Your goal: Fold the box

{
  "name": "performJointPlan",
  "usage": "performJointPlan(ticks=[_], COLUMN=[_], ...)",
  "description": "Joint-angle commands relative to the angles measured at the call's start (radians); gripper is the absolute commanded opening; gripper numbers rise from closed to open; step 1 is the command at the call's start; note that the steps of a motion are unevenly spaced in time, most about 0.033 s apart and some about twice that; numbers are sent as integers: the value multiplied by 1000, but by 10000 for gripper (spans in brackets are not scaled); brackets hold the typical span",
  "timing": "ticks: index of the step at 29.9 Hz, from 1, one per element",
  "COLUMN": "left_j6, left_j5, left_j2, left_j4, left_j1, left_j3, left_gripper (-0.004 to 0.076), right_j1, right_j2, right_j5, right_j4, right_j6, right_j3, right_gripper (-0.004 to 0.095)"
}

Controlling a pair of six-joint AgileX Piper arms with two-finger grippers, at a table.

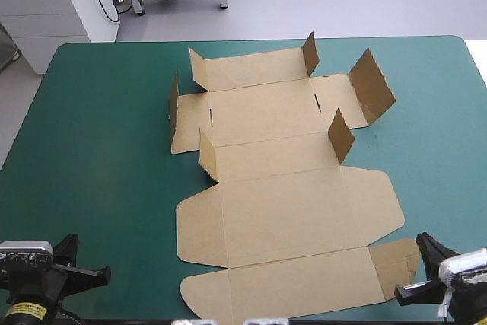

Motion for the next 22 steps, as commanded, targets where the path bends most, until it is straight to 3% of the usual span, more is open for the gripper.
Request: performJointPlan(ticks=[1,8,14,22], left_j6=[-3,-3,-3,-3], left_j5=[-73,-79,-79,-79], left_j2=[21,21,21,21], left_j4=[-12,-12,-12,-12], left_j1=[-3,-3,-3,-3], left_j3=[-30,-26,-26,-26], left_gripper=[-8,-8,-8,-8], right_j1=[1,1,1,1], right_j2=[121,396,651,985], right_j5=[-83,-101,-52,49], right_j4=[9,73,79,83], right_j6=[-6,-96,-189,-190], right_j3=[-35,-192,-414,-726], right_gripper=[-20,-19,-19,-19])
